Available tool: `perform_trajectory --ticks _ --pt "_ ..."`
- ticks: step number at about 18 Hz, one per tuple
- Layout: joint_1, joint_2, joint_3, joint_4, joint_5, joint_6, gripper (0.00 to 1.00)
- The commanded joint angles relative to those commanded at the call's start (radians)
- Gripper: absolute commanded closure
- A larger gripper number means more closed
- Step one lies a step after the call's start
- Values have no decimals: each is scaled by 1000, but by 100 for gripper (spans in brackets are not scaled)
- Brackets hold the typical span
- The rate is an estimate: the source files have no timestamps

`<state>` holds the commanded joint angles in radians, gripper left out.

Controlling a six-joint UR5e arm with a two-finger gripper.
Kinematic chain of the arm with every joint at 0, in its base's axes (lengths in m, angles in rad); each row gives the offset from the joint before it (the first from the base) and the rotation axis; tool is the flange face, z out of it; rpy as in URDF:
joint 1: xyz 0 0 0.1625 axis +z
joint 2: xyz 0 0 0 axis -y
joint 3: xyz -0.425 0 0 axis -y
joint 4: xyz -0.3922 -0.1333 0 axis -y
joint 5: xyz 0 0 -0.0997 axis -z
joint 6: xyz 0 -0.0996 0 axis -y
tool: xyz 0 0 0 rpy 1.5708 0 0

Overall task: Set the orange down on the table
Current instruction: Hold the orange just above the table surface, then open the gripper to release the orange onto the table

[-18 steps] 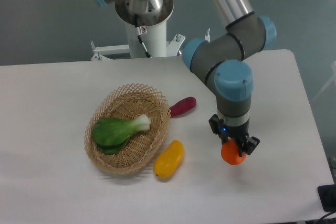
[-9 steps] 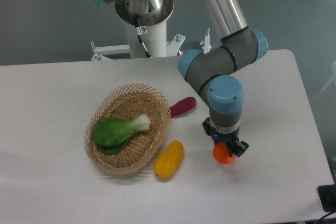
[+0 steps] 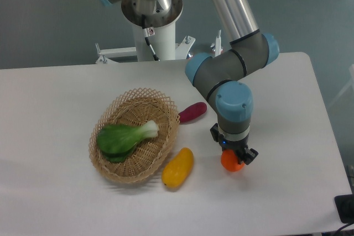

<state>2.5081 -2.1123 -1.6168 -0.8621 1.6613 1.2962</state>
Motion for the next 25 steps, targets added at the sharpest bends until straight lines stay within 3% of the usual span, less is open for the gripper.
perform_trajectory --ticks 5,8,13,14,16,17,18,19,25 --pt "0 0 -2 0 0 0 49" --pt "0 0 0 2 0 0 37" --pt "0 0 0 2 2 -2 35" --pt "0 0 0 0 0 0 29" --pt "0 2 0 2 0 0 28" --pt "0 3 0 2 0 0 23" --pt "0 9 0 0 -2 2 6" --pt "0 15 0 2 -2 0 0" --pt "2 43 5 -3 -9 -2 0"
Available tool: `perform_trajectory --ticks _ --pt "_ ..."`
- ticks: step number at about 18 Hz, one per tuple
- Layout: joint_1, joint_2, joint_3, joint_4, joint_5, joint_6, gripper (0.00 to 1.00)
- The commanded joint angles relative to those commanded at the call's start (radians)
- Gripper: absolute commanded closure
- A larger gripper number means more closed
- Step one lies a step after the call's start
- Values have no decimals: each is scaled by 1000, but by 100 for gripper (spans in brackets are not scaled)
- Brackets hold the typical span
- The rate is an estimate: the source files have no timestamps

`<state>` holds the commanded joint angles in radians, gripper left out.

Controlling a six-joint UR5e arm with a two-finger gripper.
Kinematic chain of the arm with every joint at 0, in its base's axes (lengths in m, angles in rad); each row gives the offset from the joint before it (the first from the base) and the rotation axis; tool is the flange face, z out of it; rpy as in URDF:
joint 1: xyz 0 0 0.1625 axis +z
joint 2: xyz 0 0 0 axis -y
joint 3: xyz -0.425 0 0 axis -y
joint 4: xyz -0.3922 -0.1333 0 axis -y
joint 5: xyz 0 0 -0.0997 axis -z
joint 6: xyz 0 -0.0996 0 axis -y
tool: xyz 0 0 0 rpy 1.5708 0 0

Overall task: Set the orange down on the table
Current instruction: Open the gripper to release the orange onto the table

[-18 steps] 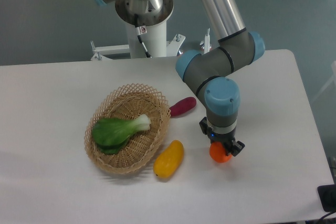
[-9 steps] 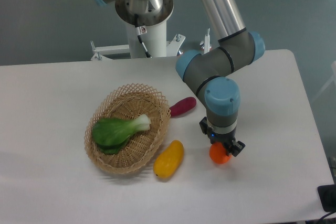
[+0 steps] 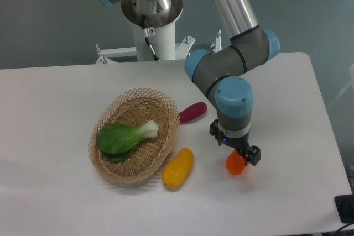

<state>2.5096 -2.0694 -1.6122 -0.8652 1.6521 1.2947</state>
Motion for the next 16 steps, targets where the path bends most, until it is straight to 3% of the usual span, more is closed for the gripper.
perform_trajectory --ticks 5,7,9,16 --pt "8 21 54 -11 -21 -9 0" --pt "11 44 136 -81 -69 -14 0" --pt "11 57 172 -103 -83 -12 0" --pt "12 64 175 -112 -83 0 0"
